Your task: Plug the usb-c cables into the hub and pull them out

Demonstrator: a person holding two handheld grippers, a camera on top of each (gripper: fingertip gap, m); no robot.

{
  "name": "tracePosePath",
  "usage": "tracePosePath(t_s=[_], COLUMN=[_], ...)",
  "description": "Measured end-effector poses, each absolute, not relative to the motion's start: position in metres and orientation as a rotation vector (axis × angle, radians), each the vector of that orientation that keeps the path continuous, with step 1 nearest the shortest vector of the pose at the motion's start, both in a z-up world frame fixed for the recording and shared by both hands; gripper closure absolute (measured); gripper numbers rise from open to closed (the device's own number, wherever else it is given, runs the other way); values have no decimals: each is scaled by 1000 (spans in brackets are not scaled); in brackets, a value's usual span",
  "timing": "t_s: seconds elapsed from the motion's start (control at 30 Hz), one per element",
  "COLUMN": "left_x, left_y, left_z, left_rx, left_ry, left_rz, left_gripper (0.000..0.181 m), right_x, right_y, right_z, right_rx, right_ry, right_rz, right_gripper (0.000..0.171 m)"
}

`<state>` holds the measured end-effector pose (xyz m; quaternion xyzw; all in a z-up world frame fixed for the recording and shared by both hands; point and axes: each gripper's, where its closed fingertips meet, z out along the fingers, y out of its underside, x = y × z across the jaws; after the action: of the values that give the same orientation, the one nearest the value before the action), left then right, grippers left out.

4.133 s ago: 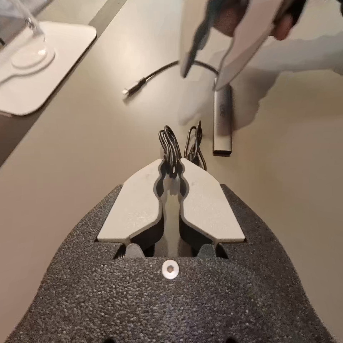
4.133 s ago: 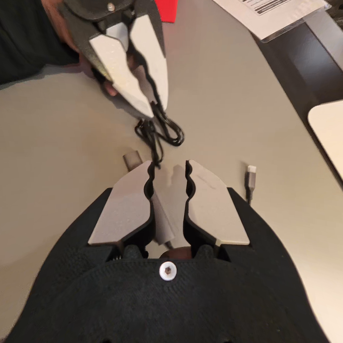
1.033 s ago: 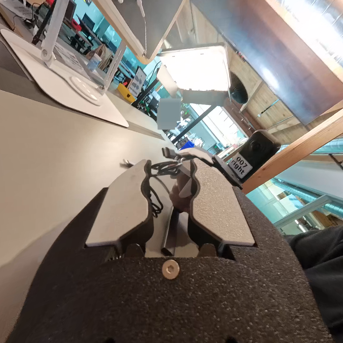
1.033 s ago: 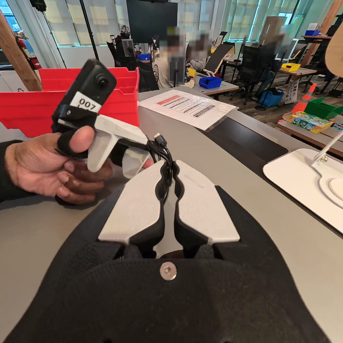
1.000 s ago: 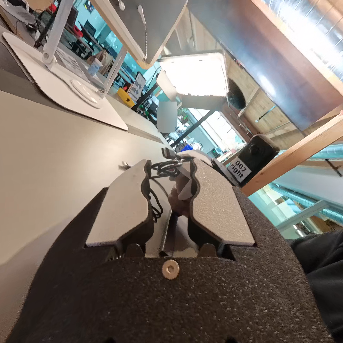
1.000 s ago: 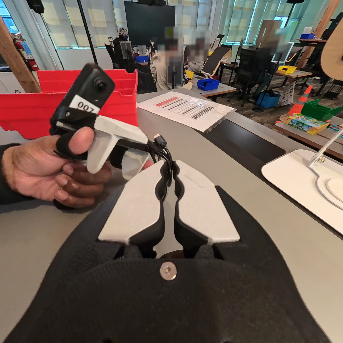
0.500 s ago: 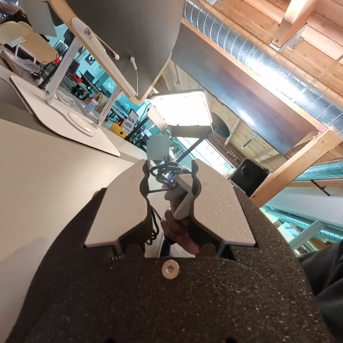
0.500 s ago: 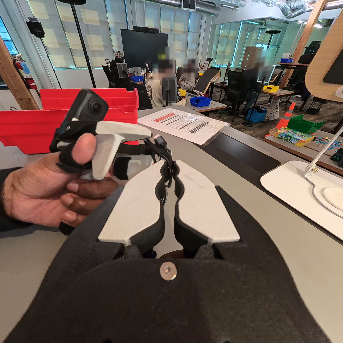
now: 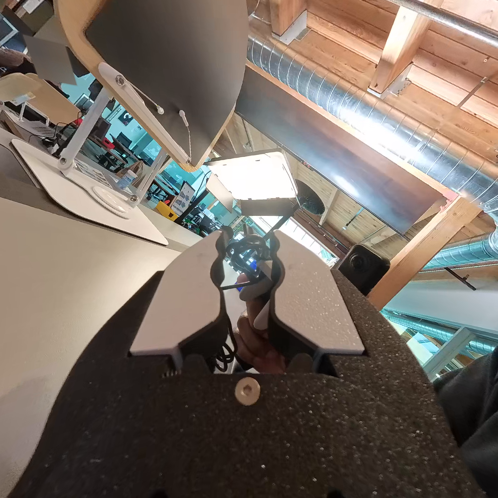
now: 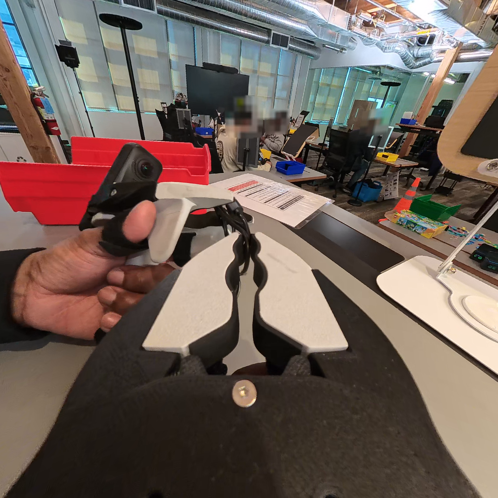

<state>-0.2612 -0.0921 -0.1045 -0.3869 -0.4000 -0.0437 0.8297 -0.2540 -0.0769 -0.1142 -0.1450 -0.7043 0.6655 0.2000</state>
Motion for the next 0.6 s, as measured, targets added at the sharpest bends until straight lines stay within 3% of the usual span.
tracePosePath(t_s=[0.6], left_x=[-253], left_y=[-89], left_z=[-110], left_rx=[-1005], left_ry=[-804], left_rz=[-118], left_gripper=[161], right_x=[-255], right_y=[-77], right_z=[-122], right_rx=[-400], right_ry=[-2030], right_rz=[1805], right_gripper=[167])
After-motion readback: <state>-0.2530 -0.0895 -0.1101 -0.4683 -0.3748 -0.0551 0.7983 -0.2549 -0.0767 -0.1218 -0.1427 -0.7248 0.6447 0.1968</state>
